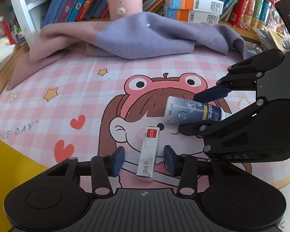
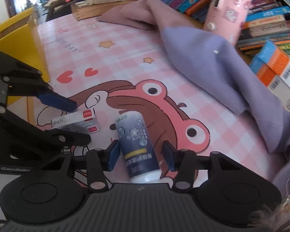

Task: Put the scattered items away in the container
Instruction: 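Close the right tool on the blue-white tube while the left tool grasps the small white box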

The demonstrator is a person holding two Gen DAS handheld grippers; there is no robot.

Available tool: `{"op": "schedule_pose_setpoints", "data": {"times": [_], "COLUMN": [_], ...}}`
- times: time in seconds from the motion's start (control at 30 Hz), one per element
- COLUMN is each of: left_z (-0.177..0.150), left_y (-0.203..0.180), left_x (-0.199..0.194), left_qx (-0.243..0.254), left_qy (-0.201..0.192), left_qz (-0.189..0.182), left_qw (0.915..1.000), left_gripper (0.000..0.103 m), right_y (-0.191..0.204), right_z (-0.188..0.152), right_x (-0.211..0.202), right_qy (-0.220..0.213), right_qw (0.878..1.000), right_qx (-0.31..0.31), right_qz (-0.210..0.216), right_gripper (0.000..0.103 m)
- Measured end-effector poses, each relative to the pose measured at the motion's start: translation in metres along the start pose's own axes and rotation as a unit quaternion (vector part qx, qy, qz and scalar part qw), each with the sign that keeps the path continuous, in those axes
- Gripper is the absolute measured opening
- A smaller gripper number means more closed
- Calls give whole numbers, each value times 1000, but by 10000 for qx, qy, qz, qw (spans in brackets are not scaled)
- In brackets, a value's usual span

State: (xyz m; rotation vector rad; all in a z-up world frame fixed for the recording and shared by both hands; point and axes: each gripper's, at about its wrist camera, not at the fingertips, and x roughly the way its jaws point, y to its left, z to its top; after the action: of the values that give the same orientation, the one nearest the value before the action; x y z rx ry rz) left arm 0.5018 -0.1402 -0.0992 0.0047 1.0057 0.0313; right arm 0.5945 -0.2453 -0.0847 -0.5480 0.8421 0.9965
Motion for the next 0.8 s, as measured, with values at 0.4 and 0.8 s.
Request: {"op": "schedule_pose_setpoints", "data": {"times": [0.4, 0.8], "left_z": [-1, -12], "left_y": [-8, -8], "left_x": [-3, -50], "left_qx": [126, 168], "left_qy": [27, -323], "left_qz": [-214, -492], "left_qw": [9997, 9981], "left_gripper": [14, 13], "right_y": [5, 31], "right_z": [-5, -20], "right_x": [-4, -48], "right_qy": [-76, -330], "right_qw": [9994, 9907], "right_qx": [335, 1290], "right_qz": [63, -272], "right_gripper": [31, 31]}}
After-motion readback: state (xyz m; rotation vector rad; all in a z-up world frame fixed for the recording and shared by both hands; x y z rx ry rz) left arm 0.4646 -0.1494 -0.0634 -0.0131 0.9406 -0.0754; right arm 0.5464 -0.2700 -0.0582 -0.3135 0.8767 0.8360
